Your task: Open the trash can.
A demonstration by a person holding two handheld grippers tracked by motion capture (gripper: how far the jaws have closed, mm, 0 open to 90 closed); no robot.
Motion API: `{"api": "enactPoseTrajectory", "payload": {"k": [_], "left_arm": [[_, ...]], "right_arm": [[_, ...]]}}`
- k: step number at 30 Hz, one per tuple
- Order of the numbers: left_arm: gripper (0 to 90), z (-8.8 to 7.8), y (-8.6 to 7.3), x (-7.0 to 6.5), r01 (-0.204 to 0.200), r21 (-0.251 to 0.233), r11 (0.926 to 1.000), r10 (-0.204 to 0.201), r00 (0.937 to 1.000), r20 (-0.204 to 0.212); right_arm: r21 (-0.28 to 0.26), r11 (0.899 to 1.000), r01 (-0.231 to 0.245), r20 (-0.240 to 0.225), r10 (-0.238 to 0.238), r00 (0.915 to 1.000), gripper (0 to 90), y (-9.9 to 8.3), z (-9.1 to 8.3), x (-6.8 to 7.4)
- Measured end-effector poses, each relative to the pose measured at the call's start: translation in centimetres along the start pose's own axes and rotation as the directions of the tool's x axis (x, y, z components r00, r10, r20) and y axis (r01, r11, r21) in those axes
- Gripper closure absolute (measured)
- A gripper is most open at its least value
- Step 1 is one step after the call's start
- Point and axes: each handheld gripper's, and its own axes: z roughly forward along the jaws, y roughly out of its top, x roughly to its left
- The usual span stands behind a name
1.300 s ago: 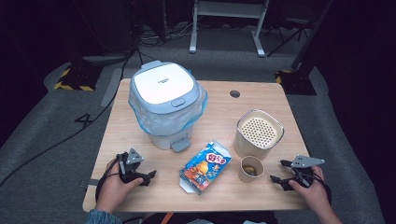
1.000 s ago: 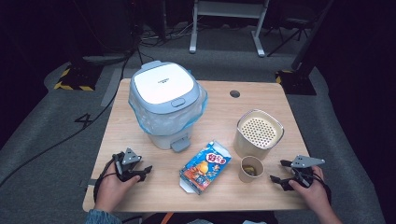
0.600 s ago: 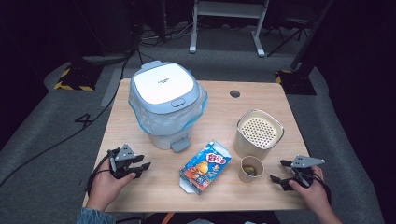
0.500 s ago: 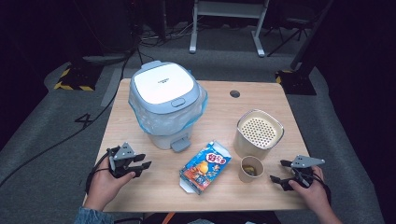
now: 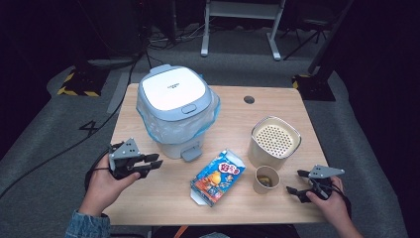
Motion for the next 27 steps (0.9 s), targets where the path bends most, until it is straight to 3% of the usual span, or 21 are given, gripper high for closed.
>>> {"api": "enactPoseTrajectory", "payload": {"k": [7,10,18,23,27], "left_arm": [[81.0,-1.5,2.7,-0.1,-0.017,-0.093,0.9955,0.022,0.9988,0.044],[84.3,-1.9,3.8,0.0,-0.005,-0.133,0.9911,0.015,0.9971,0.075],[89.5,-2.1,6.4,0.8,-0.025,-0.196,0.9803,0.042,0.9956,0.083],[89.9,-2.0,8.3,1.4,-0.018,-0.261,0.9651,0.048,0.9930,0.108],[89.9,-1.4,9.4,1.7,-0.017,-0.261,0.9652,0.044,0.9942,0.098]], "right_arm": [[0.000,1.000,0.000,0.000,0.000,1.0000,14.7,0.0,0.0,0.0],[0.000,1.000,0.000,0.000,0.000,1.0000,14.7,0.0,0.0,0.0],[0.000,1.000,0.000,0.000,0.000,1.0000,14.7,0.0,0.0,0.0],[-0.001,1.000,-0.001,0.000,0.001,1.0000,14.6,0.0,0.0,0.0],[-0.001,1.000,0.000,0.000,0.000,1.0000,14.7,0.0,0.0,0.0]]}}
